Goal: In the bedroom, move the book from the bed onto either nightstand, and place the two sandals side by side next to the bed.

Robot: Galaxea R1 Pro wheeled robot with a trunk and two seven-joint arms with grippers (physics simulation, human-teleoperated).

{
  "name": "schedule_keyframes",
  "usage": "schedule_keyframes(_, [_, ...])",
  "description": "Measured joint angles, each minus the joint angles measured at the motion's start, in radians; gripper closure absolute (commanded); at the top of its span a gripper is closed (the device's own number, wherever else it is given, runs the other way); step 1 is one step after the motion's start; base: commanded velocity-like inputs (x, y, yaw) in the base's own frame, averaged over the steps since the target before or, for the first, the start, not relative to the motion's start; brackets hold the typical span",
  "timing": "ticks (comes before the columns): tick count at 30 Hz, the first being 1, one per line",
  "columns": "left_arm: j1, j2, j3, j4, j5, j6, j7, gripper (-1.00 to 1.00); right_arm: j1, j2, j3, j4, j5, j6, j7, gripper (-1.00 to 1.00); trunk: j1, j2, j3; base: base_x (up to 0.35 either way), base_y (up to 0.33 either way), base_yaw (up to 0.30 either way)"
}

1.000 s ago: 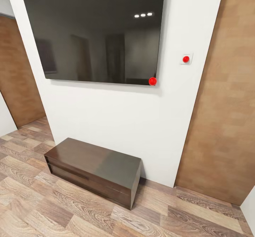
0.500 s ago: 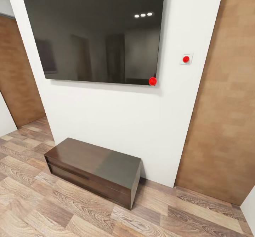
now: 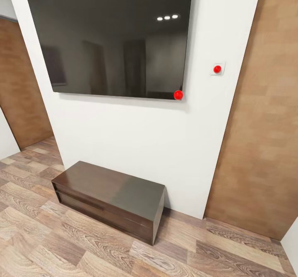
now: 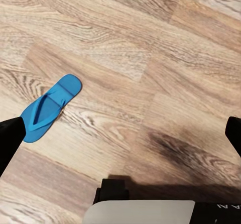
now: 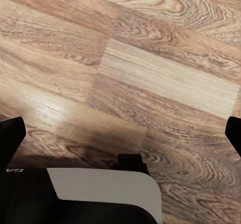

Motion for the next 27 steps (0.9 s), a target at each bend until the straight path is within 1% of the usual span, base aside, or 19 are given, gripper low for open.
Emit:
schedule_keyframes(21, [0.000,0.000,0.000,0.000,-0.001,-0.001,0.000,-1.00,0.000,0.000,0.001,0.000,0.000,0.000,0.000,-1.00,0.000,0.000,0.000,0.000,0.000,0.000])
schedule_keyframes(27, [0.000,0.001,0.000,0.000,-0.001,-0.012,0.000,-1.00,0.000,0.000,0.001,0.000,0.000,0.000,0.000,-1.00,0.000,0.000,0.000,-0.001,0.000,0.000])
